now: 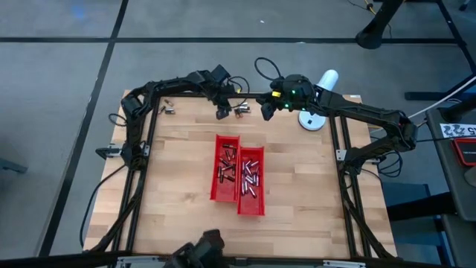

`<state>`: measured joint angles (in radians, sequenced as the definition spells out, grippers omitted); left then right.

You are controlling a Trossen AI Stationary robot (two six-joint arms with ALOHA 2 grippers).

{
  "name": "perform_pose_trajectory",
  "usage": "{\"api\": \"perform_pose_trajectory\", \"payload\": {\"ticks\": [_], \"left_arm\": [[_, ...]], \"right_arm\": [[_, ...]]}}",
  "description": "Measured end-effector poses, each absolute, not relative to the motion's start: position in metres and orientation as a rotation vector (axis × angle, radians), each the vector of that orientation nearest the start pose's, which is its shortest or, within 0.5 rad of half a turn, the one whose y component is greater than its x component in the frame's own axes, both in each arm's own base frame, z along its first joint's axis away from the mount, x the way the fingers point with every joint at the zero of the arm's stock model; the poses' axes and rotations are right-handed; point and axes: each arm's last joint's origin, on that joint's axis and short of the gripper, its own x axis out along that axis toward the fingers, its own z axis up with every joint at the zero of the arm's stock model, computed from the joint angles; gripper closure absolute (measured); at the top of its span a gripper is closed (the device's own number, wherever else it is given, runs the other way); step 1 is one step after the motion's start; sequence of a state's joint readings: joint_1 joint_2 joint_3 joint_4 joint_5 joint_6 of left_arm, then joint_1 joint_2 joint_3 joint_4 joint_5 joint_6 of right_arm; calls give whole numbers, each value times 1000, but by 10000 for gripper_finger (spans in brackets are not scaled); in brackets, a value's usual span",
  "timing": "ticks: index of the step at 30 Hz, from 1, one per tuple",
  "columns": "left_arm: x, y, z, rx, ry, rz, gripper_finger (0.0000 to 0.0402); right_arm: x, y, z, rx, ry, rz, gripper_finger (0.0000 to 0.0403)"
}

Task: Sort batteries
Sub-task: Put the silver battery into the right red bin, then move the bins from the center to the middle left side of the table

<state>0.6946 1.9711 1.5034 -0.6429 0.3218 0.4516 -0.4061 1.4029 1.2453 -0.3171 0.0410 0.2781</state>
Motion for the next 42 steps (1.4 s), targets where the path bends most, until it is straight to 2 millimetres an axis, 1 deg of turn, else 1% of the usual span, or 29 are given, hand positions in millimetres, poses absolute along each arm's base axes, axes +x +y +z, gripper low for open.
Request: {"api": "perform_pose_trajectory", "payload": {"ticks": [4,6,8,12,18,23,28,30,34,42], "left_arm": [[329,230,239,-133,880,-7,378],[334,217,247,-120,847,-69,382],[341,205,249,-113,832,-124,382],[353,180,251,-125,832,-187,375],[372,140,249,-161,834,-248,381],[386,109,241,-240,874,-267,374],[396,78,236,-310,919,-284,370],[397,69,234,-353,943,-280,371],[397,62,232,-426,987,-259,364],[397,56,231,-422,1002,-269,312]], "right_arm": [[287,-125,340,312,418,-492,263],[287,-125,340,291,423,-488,263],[287,-125,340,271,428,-483,263],[287,-125,340,237,436,-475,263],[287,-125,340,185,449,-463,263],[287,-125,340,160,454,-456,263],[287,-125,340,129,461,-438,263],[288,-124,340,117,463,-428,263],[288,-124,340,117,464,-397,263],[288,-123,341,117,461,-384,263]]}}
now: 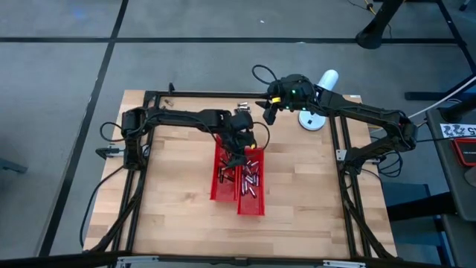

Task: Sort batteries
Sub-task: Move the bins from the center to the middle left side of the table

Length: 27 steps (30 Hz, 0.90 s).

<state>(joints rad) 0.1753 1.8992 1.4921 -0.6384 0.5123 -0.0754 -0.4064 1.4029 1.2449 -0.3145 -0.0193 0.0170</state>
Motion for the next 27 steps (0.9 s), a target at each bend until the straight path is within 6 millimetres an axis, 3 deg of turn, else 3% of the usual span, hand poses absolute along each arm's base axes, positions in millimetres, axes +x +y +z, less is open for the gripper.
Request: {"api": "perform_pose_trajectory", "payload": {"ticks": [5,10,16,27], "left_arm": [[396,63,231,-408,995,-265,278],[384,78,229,-543,1088,-160,268],[361,80,247,-742,1189,165,267],[370,53,256,-1093,1083,440,267]], "right_arm": [[288,-123,340,118,466,-383,263],[287,-123,337,129,496,-390,263],[285,-123,335,134,524,-421,263],[285,-123,335,79,539,-395,263]]}}
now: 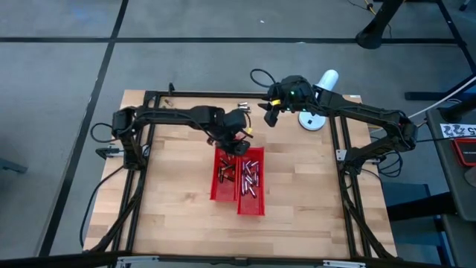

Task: Sort batteries
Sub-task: Move the bins from the center to the middle left side of the table

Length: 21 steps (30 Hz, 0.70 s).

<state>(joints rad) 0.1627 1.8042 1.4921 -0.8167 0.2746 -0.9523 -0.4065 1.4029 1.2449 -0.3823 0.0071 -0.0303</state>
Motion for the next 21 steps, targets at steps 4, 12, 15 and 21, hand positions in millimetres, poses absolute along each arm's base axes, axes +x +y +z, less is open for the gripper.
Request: {"api": "perform_pose_trajectory", "payload": {"ticks": [4,12,15,21], "left_arm": [[375,49,255,-1067,1038,466,267],[374,50,254,-1023,982,612,267],[376,48,254,-1010,962,623,267],[377,45,253,-990,937,675,267]], "right_arm": [[284,-123,334,77,553,-393,263],[282,-121,330,147,590,-381,263],[280,-120,328,153,614,-379,263],[279,-120,329,154,615,-380,263]]}}
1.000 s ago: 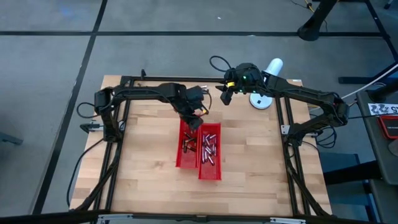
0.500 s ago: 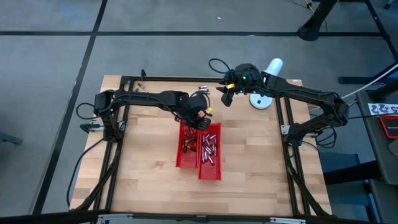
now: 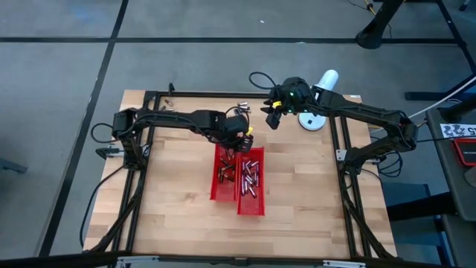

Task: Sort batteries
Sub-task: Move the bins from the center to the middle left side of the table

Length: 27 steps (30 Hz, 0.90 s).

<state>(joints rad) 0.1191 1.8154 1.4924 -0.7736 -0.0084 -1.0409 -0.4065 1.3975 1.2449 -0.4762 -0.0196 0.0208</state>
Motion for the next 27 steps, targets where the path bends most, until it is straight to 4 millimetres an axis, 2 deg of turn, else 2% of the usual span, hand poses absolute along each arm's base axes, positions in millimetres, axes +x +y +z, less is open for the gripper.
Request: {"api": "perform_pose_trajectory", "payload": {"ticks": [21,24,27], "left_arm": [[398,39,201,-968,1030,753,267],[396,38,198,-946,1051,783,279],[389,38,199,-928,1108,820,307]], "right_arm": [[277,-118,327,119,649,-338,263],[277,-118,327,116,656,-336,263],[277,-118,327,102,659,-331,263]]}}
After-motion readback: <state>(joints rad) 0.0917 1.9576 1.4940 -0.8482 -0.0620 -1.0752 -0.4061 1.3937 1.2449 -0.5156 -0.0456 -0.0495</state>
